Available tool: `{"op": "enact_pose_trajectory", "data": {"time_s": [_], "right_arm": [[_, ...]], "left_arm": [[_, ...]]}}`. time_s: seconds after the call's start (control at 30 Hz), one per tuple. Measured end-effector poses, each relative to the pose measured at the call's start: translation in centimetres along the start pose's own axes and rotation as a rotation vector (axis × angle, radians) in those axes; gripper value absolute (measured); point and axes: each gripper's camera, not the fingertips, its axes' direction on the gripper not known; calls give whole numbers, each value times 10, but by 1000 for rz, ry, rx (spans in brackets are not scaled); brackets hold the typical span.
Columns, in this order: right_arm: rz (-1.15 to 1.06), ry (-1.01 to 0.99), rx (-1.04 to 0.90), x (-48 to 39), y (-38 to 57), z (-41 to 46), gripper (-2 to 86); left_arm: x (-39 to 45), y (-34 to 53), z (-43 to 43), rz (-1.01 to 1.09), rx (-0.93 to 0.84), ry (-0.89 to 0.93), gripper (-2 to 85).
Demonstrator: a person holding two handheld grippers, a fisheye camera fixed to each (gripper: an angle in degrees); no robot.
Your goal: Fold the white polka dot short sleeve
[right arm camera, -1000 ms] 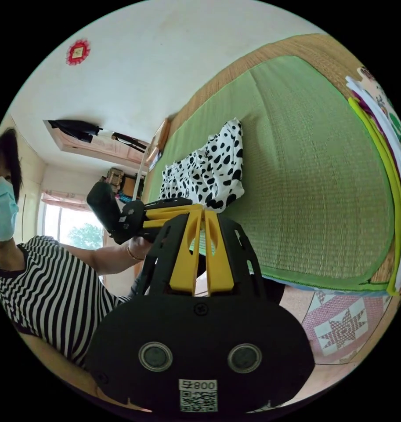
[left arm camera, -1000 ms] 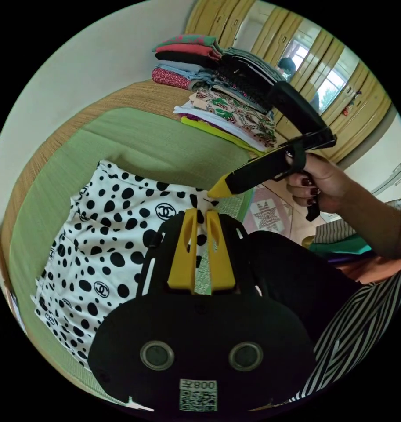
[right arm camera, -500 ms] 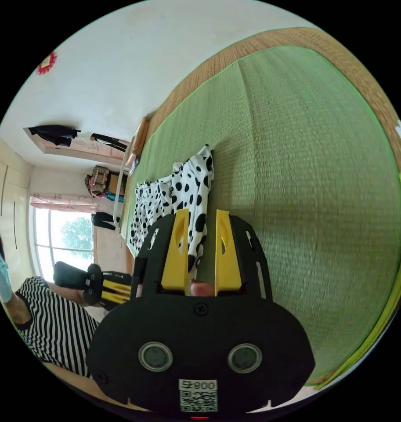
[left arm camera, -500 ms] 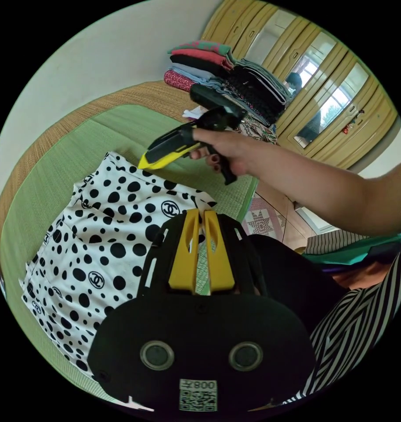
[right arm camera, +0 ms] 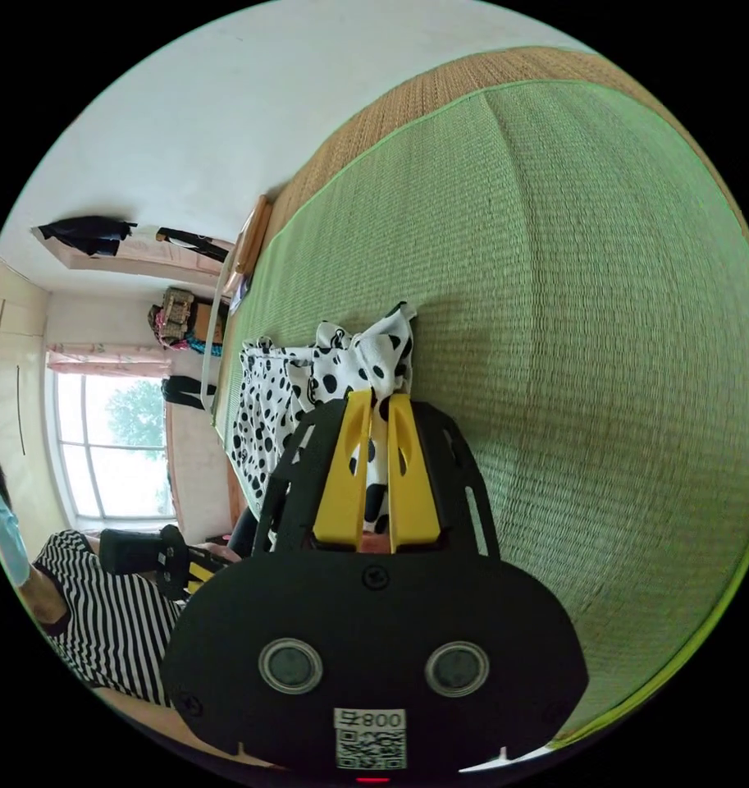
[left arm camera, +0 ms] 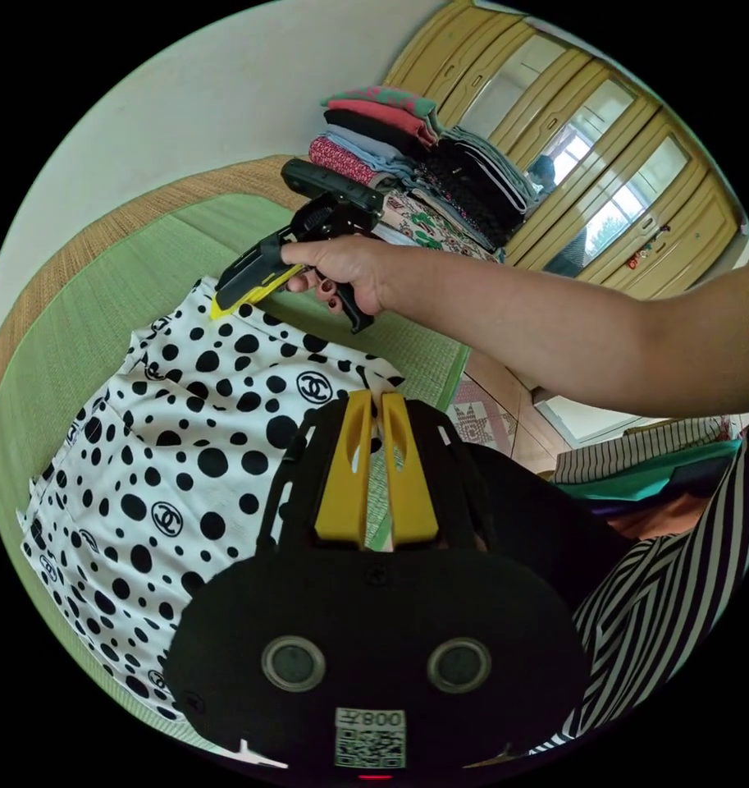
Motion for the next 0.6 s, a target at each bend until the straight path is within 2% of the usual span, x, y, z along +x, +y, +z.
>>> {"op": "enact_pose_trajectory", "data": {"time_s": [0.33, 0.6], "right_arm": [[27, -16, 77, -22, -21, 35, 21], [-2, -17, 154, -87, -51, 75, 21]], "left_arm": [[-38, 47, -61, -71, 121, 66, 20], [-85, 114, -140, -174, 281, 129, 20]]}}
